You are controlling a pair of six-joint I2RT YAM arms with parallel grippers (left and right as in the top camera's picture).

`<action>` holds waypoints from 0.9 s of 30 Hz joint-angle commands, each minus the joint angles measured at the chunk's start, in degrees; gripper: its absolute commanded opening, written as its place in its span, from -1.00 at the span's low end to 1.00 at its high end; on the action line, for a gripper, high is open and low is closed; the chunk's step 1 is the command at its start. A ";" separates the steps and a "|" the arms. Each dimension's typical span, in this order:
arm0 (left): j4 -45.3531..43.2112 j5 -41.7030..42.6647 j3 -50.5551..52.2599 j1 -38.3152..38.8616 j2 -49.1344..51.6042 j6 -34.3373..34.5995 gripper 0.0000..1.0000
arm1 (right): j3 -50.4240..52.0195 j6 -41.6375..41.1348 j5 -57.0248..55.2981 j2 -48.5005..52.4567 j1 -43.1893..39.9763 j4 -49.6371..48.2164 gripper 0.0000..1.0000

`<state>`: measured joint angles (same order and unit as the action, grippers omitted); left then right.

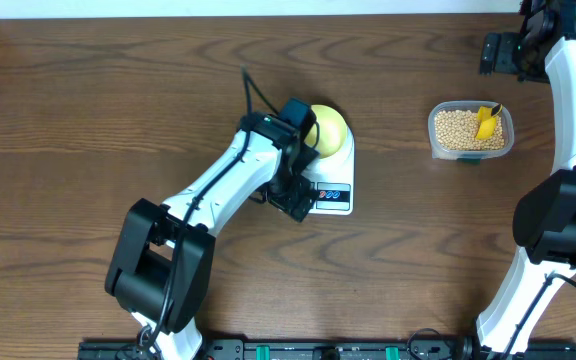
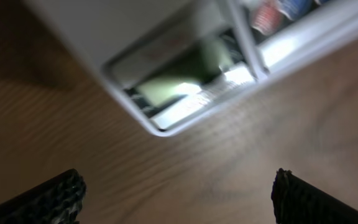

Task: Scoop item into bowl and weigh 50g on scale

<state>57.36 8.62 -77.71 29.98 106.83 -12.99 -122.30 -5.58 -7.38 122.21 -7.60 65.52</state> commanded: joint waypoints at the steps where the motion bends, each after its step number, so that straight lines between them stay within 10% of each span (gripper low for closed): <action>1: -0.33 1.62 0.37 0.15 0.33 -13.18 0.96 | -0.94 0.50 -0.63 -0.04 -0.24 0.04 0.99; 10: -4.98 0.61 0.37 0.39 0.33 -5.84 0.96 | -0.94 0.50 -0.63 -0.04 -0.24 0.02 0.99; 22: 5.99 16.39 0.33 0.22 0.11 -46.40 0.96 | -0.94 0.50 -0.63 -0.04 -0.24 0.04 0.98; 27: 5.38 15.56 0.35 0.70 0.11 -49.35 0.96 | -0.94 0.50 -0.63 -0.04 -0.24 0.04 0.99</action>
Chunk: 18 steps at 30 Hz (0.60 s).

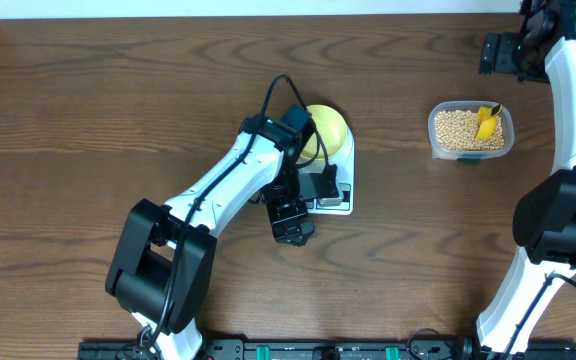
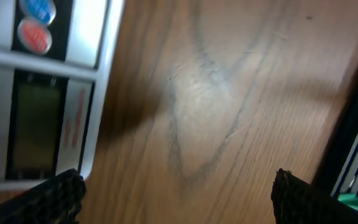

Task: Scoop item into bowl and weigh 50g on scale

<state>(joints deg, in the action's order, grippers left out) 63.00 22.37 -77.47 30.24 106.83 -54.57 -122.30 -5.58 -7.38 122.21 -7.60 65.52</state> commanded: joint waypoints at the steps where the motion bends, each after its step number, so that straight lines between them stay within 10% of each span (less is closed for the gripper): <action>1: -1.29 -0.20 0.11 0.87 0.11 -7.78 0.96 | -0.94 0.50 -0.63 -0.04 -0.24 0.04 0.98; 18: -3.82 -9.07 0.13 6.49 0.66 -17.11 0.95 | -0.94 0.50 -0.63 -0.04 -0.24 0.02 0.98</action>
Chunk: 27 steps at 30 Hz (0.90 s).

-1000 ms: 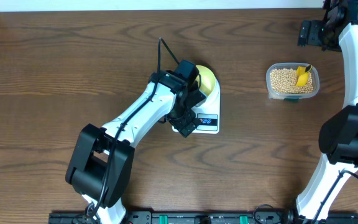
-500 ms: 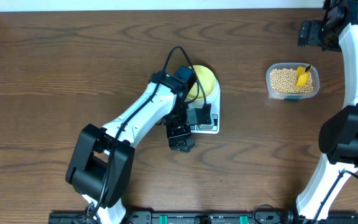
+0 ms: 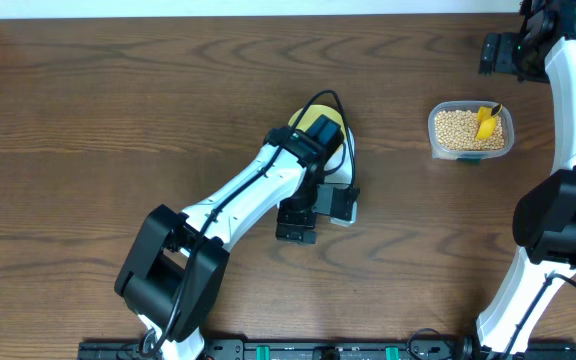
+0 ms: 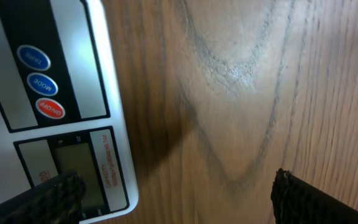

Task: Scoop item into bowl and weigh 50g on scale

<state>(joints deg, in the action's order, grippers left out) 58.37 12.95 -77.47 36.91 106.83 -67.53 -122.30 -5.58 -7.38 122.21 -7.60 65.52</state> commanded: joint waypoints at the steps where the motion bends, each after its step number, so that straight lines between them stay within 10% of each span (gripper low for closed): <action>1: 1.27 0.74 0.13 -0.20 0.74 -5.14 0.96 | -0.94 0.50 -0.63 -0.07 -0.24 0.04 0.98; 27: -2.36 -8.70 0.11 2.62 5.31 -16.92 0.96 | -0.94 0.50 -0.63 -0.04 -0.24 0.04 0.99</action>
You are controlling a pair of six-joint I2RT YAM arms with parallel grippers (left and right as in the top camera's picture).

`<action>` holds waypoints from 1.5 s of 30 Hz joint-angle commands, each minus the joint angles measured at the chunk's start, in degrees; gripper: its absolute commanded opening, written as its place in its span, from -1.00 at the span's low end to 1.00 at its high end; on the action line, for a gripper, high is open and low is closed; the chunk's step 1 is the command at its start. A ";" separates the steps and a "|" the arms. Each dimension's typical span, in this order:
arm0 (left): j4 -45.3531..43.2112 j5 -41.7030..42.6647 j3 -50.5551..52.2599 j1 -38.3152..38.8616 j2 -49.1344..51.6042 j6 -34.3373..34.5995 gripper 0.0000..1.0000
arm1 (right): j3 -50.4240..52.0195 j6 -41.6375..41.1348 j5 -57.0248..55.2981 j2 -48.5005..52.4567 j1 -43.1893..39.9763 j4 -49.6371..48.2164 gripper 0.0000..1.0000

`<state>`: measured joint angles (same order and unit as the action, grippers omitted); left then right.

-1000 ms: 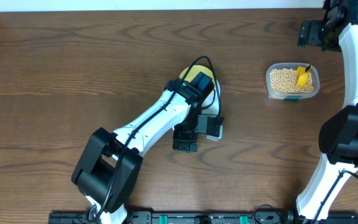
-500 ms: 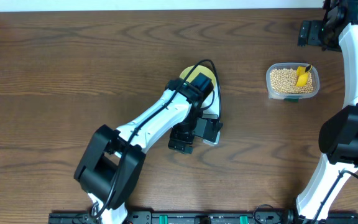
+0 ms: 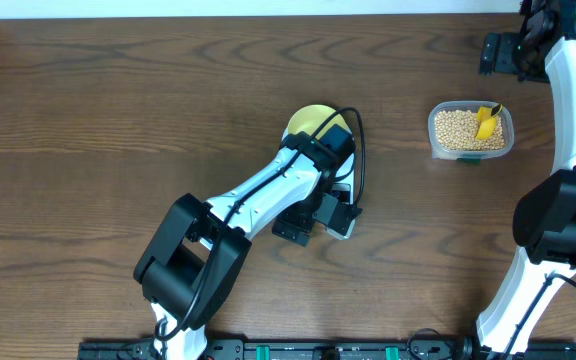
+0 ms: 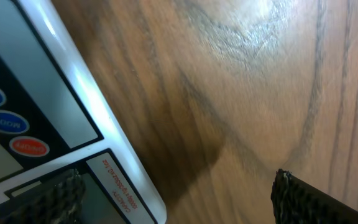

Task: Scoop item into bowl and weigh 50g on scale

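Note:
A yellow bowl (image 3: 311,121) stands on the white scale (image 3: 341,189), which my left arm mostly covers in the overhead view. My left gripper (image 3: 314,221) hangs low over the scale's front edge, open, with nothing held. In the left wrist view the scale's corner (image 4: 73,118) with its red button (image 4: 28,147) fills the lower left, and that corner lies between the open fingers (image 4: 64,198). A clear tub of beans (image 3: 471,131) with a yellow scoop (image 3: 485,121) in it sits at the right. My right gripper (image 3: 496,52) stays at the far right corner.
The right arm's links (image 3: 566,215) run down the right edge of the wooden table (image 3: 88,120). A black rail (image 3: 298,350) lines the front edge.
My left wrist has turned and shifted slightly toward the scale's front right corner. The scale looks closer and more tilted in the wrist view. The gripper is still open. The right arm has not moved.
My left gripper was open over the scale's display. Then it was just off the scale's front edge over bare wood. Later it had turned so the buttons showed, and now it hangs at the scale's front corner. The bowl, tub and scoop have stayed put.

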<state>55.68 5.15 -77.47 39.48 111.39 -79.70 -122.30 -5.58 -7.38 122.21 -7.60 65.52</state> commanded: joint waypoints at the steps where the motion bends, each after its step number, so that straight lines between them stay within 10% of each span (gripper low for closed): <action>1: 0.33 -1.22 0.11 0.24 0.92 -5.66 0.96 | -0.94 0.50 -0.63 -0.04 -0.24 0.04 0.98; 10: 1.68 -3.17 -1.09 1.36 2.14 -5.05 0.95 | -0.94 0.50 -0.63 -0.04 -0.24 0.02 0.98; 27: 8.28 6.25 -12.46 -4.20 2.47 18.62 0.95 | -0.94 0.50 -0.63 -0.07 -0.24 0.02 0.99; 45: 7.93 -0.31 -13.90 -1.38 10.49 18.82 0.96 | -0.94 0.50 -0.63 -0.04 -0.24 0.04 0.99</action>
<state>63.88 8.12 -90.28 36.80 120.53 -61.30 -122.30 -5.58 -7.38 122.21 -7.60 65.52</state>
